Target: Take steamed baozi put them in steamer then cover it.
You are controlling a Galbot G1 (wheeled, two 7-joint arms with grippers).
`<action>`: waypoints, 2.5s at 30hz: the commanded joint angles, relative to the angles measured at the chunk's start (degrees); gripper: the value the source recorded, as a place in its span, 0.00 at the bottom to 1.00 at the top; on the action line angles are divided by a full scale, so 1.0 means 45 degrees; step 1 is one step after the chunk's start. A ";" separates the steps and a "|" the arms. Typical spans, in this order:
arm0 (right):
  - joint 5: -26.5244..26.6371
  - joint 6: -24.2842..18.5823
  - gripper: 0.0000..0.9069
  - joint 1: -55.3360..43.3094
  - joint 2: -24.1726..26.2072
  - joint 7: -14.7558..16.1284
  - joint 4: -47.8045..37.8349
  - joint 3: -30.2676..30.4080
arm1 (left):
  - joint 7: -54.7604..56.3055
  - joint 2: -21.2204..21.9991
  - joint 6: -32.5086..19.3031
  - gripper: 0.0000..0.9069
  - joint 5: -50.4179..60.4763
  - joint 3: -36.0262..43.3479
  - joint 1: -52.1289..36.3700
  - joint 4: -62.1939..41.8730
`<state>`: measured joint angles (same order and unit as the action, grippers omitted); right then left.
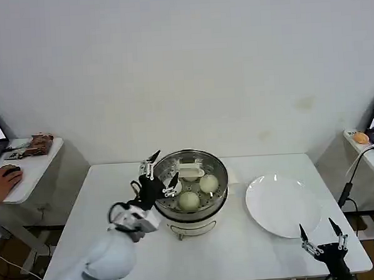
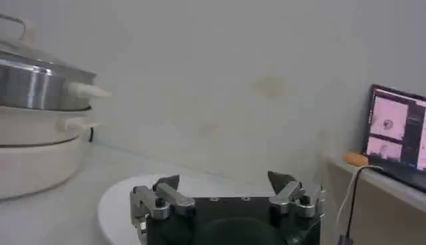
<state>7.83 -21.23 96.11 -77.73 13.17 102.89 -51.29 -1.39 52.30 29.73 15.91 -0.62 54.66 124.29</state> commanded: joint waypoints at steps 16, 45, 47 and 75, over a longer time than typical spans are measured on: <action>0.2757 0.0315 1.00 -0.0233 0.0270 0.0397 0.0087 0.0357 | 0.0827 0.1121 -0.7940 1.00 -1.1230 -0.7100 0.6941 -0.2501; 0.4200 -0.0387 1.00 0.0924 0.0647 0.0528 -0.0428 0.0639 | 0.0514 0.0810 -1.1097 1.00 -0.9252 -0.5944 0.8821 -0.3970; 0.4246 -0.0341 1.00 0.0886 0.0656 0.0521 -0.0472 0.0659 | 0.0553 0.0802 -1.1107 1.00 -0.9260 -0.5892 0.8863 -0.3998; 0.3549 0.0038 1.00 0.0572 0.0711 0.0249 -0.0836 0.0870 | 0.0642 0.0811 -1.1051 1.00 -0.9244 -0.5743 0.8546 -0.4276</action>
<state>25.02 -21.23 98.68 -74.35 14.63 99.36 -47.42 1.47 55.89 -19.79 -25.74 -26.71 93.16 105.31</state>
